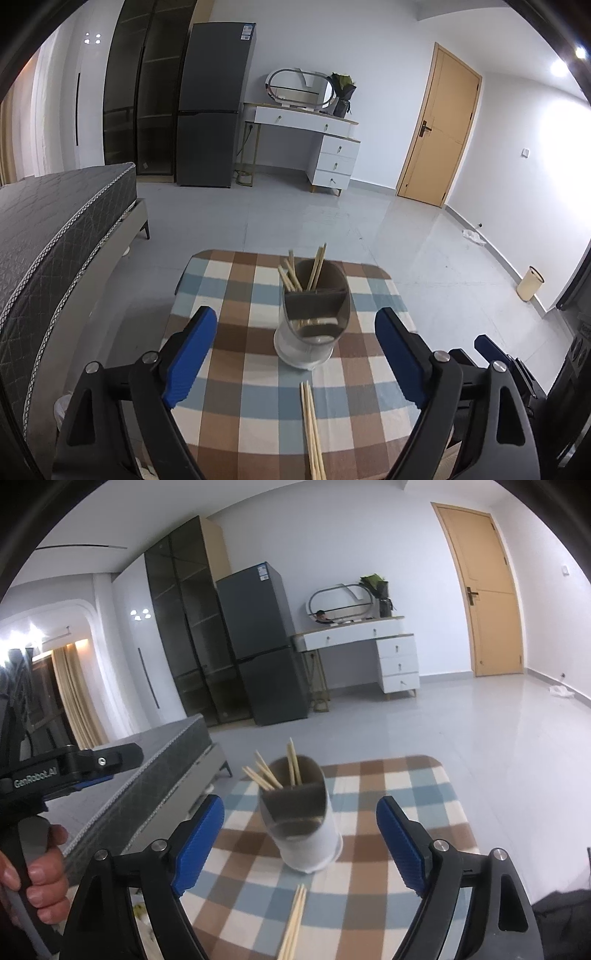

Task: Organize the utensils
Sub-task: 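Raise both open grippers away from the holder, then lower both open grippers toward the remaining chopsticks beside the holder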

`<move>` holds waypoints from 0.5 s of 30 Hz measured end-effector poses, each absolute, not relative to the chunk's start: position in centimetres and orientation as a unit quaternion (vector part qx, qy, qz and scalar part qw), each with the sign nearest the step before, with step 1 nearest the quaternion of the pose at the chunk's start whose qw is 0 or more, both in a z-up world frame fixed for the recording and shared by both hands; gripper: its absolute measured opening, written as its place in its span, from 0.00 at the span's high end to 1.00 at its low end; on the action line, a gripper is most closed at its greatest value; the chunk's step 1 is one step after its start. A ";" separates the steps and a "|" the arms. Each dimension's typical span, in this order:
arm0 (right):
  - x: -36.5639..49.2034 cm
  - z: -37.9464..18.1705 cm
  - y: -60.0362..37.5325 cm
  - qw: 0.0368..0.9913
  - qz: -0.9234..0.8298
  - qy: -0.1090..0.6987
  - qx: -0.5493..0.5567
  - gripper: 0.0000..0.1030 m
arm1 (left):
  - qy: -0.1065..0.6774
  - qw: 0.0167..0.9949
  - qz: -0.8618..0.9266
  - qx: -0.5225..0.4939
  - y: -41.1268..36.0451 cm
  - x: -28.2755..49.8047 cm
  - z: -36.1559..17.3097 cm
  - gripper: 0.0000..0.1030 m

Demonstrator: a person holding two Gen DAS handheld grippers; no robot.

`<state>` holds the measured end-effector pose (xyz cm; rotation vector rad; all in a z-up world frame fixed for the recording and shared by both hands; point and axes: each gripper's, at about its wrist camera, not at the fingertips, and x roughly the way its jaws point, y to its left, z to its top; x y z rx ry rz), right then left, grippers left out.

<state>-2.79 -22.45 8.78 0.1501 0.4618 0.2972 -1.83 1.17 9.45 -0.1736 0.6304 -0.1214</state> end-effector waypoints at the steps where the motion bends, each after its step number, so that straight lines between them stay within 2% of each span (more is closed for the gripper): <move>1: -3.0 8.4 -22.4 0.959 0.145 0.230 0.075 0.17 | 0.311 0.945 -0.061 -0.084 1.2 -1.9 8.9 0.18; 15: -3.3 2.8 -22.4 0.946 0.122 0.291 0.070 0.13 | 0.360 0.925 -0.065 -0.104 1.2 -2.1 2.8 0.18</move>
